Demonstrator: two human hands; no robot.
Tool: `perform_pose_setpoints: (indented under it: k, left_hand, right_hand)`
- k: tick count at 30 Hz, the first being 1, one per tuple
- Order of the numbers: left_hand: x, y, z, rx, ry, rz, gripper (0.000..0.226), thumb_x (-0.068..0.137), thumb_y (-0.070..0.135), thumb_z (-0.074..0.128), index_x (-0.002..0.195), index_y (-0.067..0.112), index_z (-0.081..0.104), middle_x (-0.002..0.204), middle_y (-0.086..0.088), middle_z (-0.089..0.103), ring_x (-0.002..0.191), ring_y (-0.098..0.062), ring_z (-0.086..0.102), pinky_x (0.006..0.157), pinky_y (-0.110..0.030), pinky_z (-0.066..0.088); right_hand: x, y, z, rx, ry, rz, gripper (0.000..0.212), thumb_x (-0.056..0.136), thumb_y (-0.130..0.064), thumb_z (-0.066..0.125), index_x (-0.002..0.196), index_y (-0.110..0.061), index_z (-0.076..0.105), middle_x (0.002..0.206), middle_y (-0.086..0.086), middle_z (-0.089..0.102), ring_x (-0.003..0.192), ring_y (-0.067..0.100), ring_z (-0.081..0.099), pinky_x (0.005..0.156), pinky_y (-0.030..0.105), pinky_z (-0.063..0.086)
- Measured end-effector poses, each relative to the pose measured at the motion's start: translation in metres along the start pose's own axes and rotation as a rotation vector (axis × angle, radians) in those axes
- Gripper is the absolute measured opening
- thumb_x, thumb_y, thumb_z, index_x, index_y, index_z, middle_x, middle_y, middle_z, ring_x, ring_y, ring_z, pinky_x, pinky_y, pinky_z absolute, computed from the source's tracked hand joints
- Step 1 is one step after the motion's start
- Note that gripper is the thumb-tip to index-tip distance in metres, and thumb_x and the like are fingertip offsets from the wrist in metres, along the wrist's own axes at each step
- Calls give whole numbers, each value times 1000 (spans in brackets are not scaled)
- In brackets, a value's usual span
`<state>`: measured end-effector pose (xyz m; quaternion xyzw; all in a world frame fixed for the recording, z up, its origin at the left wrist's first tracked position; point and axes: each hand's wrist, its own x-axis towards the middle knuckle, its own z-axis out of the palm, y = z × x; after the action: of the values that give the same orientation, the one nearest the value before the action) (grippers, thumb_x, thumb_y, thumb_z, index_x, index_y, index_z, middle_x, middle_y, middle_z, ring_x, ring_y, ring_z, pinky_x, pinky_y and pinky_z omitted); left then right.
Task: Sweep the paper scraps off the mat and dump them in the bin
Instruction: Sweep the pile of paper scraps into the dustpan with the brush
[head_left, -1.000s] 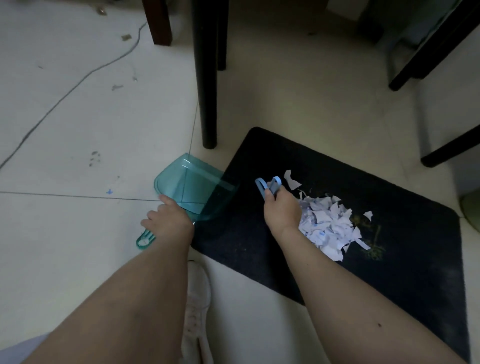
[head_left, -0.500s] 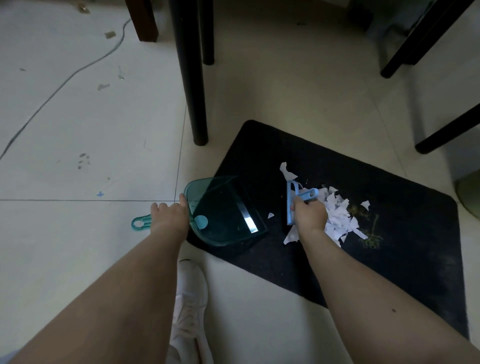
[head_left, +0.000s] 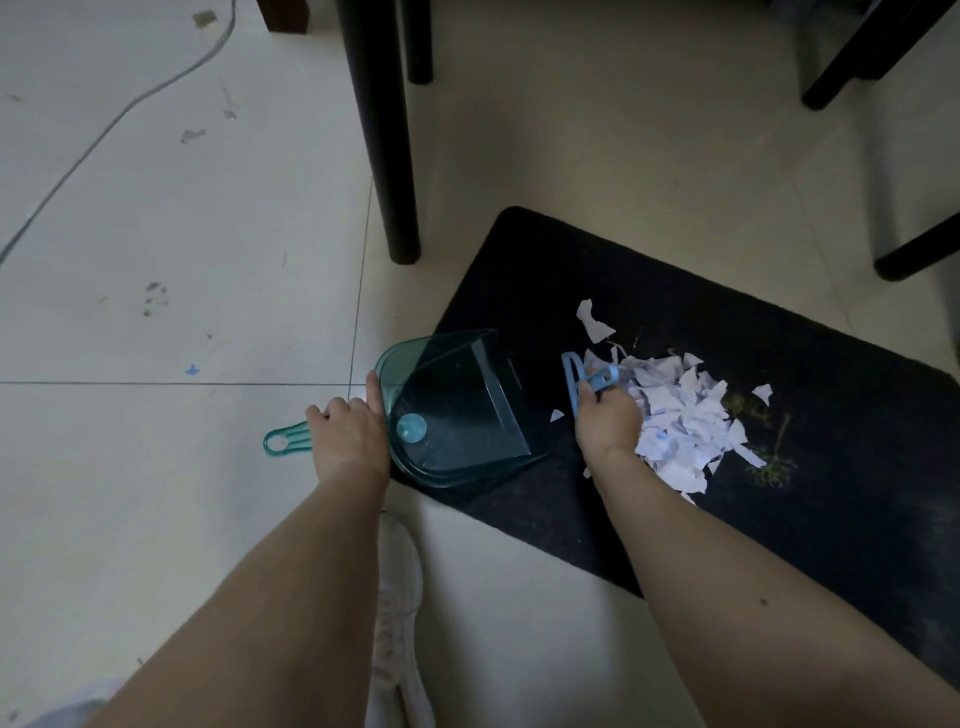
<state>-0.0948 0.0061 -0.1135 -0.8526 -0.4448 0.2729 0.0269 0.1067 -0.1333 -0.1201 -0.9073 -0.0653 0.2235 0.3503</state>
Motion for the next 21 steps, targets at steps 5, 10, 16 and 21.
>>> perform_pose_setpoints:
  k: [5,10,16,21]
  left_hand:
    - [1,2,2,-5,-8,-17,81,93,18,45,153,11,-9,125,-3,54,121,-25,47,112,-44,30]
    - [0,2,2,-24,-18,-21,81,93,18,45,153,12,-9,127,-3,53,122,-25,46,112,-44,29]
    - [0,2,1,-35,-27,-21,81,93,18,45,153,12,-9,126,-3,54,122,-25,47,112,-43,30]
    - [-1,2,1,-46,-38,-19,81,93,17,45,153,11,-9,126,-3,54,121,-25,47,112,-46,28]
  right_hand:
    - [-2,-10,10,-2,-93,-24,29,97,-25,48,108,-2,64,98,17,67,88,29,62,76,34,50]
    - [-1,-13,1,141,-120,-47,26,96,-21,51,108,-4,65,93,13,67,85,25,62,75,32,51]
    - [2,-16,-4,85,72,-17,31,98,-25,47,102,1,63,84,8,60,83,24,60,69,28,43]
    - [-14,-10,17,-17,-116,-104,28,98,-23,48,117,-11,62,100,12,67,83,22,60,72,30,48]
